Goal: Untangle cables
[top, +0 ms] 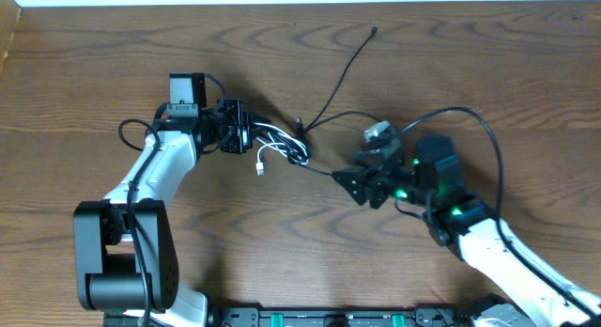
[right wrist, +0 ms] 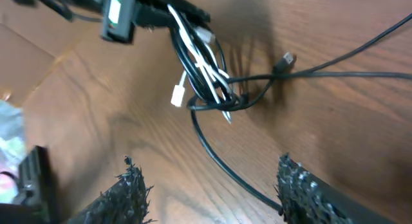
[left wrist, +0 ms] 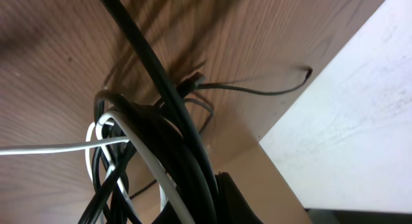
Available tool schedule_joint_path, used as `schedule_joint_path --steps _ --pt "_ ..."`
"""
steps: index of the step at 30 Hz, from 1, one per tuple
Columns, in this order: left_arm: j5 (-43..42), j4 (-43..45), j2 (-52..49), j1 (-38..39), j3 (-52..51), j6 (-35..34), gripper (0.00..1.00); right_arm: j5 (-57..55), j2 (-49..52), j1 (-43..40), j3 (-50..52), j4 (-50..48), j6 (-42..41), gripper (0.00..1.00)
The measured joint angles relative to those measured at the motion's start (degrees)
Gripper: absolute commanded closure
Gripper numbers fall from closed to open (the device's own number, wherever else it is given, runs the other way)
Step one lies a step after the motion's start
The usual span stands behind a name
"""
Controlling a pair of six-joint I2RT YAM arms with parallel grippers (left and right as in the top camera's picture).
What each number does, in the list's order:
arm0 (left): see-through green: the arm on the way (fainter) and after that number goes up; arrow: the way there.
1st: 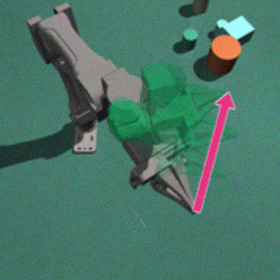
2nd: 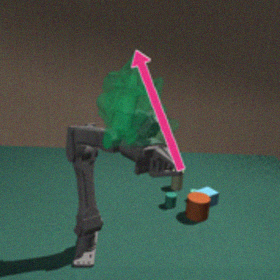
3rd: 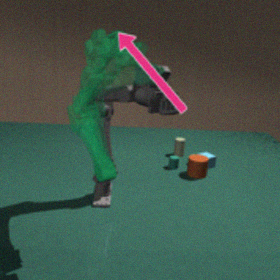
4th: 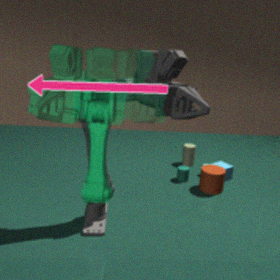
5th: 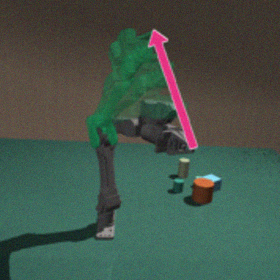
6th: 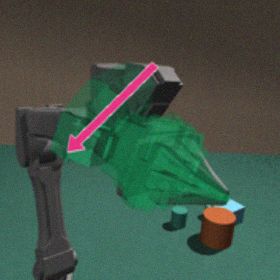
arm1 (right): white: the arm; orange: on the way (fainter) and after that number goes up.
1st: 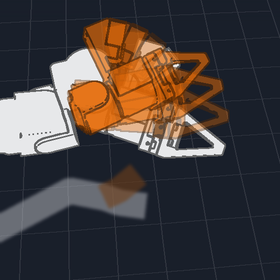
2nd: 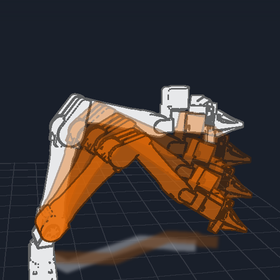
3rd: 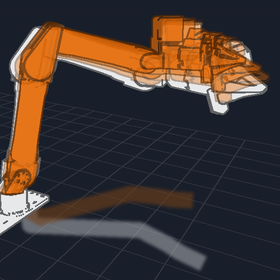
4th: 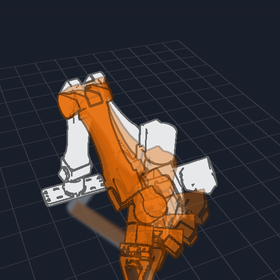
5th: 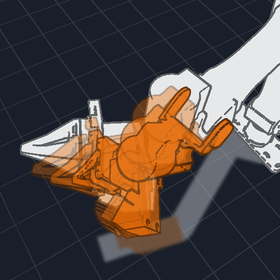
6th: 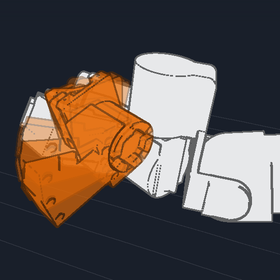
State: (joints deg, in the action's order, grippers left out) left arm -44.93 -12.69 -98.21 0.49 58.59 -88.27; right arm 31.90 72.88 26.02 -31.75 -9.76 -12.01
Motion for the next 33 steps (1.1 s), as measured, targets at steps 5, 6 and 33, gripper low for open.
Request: schedule_joint_path --steps 5,6,33 --pt "-1.03 -0.02 0.00 0.00 0.00 -0.02 0.92 -5.40 4.37 4.26 -0.02 -3.28 1.29 0.35" --pt "-1.20 -0.04 0.00 0.00 0.00 -0.02 0.92 -6.38 5.14 5.01 -0.02 -3.76 1.60 0.37" --pt "-1.70 -0.24 0.00 0.00 0.00 0.24 0.92 -10.80 14.75 12.04 -0.04 -15.21 -2.23 0.99"
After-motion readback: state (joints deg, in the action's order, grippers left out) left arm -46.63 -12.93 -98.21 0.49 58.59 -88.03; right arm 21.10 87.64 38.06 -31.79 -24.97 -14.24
